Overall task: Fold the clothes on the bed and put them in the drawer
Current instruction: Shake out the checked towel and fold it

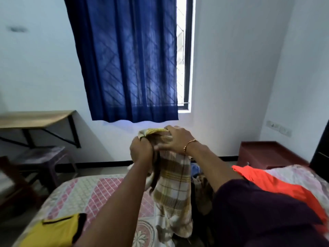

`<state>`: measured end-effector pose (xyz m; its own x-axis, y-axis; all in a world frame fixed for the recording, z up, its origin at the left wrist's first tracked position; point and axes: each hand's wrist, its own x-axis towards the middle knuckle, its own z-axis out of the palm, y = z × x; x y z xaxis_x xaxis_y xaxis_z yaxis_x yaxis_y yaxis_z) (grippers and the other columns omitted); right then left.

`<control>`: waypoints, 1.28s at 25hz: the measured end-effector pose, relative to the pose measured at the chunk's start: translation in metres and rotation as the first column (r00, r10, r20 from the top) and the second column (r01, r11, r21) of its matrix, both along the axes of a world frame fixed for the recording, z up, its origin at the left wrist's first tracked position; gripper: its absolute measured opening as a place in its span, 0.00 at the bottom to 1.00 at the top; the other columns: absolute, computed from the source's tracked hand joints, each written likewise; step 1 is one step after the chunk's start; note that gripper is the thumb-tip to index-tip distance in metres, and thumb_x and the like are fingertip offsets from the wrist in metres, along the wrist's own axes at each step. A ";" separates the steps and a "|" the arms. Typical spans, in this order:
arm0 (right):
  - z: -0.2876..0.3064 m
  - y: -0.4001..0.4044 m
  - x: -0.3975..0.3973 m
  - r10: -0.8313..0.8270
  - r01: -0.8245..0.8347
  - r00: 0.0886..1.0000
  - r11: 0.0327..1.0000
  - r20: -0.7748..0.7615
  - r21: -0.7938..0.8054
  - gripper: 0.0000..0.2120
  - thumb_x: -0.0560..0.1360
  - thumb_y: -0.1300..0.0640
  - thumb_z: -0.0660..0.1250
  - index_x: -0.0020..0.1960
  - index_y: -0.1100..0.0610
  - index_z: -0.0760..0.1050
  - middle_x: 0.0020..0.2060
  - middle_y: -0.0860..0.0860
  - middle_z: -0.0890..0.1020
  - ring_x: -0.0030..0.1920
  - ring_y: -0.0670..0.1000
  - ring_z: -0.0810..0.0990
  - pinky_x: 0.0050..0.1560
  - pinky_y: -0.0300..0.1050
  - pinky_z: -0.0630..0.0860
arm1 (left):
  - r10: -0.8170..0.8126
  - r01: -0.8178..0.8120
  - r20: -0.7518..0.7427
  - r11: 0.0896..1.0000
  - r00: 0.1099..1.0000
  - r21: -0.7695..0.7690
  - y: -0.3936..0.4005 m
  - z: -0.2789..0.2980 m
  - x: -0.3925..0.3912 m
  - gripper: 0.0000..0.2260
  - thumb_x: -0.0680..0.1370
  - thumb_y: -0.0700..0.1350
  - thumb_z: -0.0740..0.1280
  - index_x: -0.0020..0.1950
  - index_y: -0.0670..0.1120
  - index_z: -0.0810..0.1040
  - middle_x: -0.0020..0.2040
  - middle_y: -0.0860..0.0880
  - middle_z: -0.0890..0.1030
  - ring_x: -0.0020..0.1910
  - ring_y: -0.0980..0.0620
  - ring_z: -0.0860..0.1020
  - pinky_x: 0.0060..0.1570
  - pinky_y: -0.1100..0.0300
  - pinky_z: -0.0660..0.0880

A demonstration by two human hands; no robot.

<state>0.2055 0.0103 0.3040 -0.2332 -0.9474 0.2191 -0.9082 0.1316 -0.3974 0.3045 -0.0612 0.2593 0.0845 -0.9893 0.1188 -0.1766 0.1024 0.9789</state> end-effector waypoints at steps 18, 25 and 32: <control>0.247 0.037 0.098 0.551 -0.018 -0.063 0.833 0.832 -0.553 0.23 0.82 0.46 0.50 0.43 0.61 0.74 0.31 0.56 0.83 0.42 0.55 0.79 0.44 0.49 0.76 | -0.461 0.428 0.062 0.860 0.885 0.280 0.053 0.061 0.165 0.32 0.78 0.62 0.58 0.75 0.44 0.58 0.74 0.41 0.61 0.72 0.40 0.62 0.68 0.47 0.62; 0.263 0.034 0.090 0.600 0.020 -0.165 0.796 0.783 -0.605 0.21 0.82 0.49 0.47 0.38 0.60 0.68 0.34 0.56 0.76 0.38 0.54 0.76 0.42 0.51 0.77 | -0.603 0.601 -0.005 0.796 0.798 0.071 0.074 0.081 0.094 0.32 0.67 0.66 0.68 0.63 0.49 0.68 0.61 0.49 0.75 0.58 0.50 0.74 0.63 0.53 0.71; 0.250 -0.002 0.037 0.514 0.095 -0.277 0.855 0.811 -0.510 0.21 0.76 0.47 0.57 0.50 0.66 0.72 0.45 0.63 0.79 0.45 0.63 0.79 0.41 0.62 0.77 | -0.346 0.335 -0.578 0.933 0.739 -0.130 0.068 0.148 0.082 0.19 0.78 0.54 0.58 0.60 0.43 0.76 0.50 0.43 0.80 0.51 0.44 0.77 0.52 0.51 0.75</control>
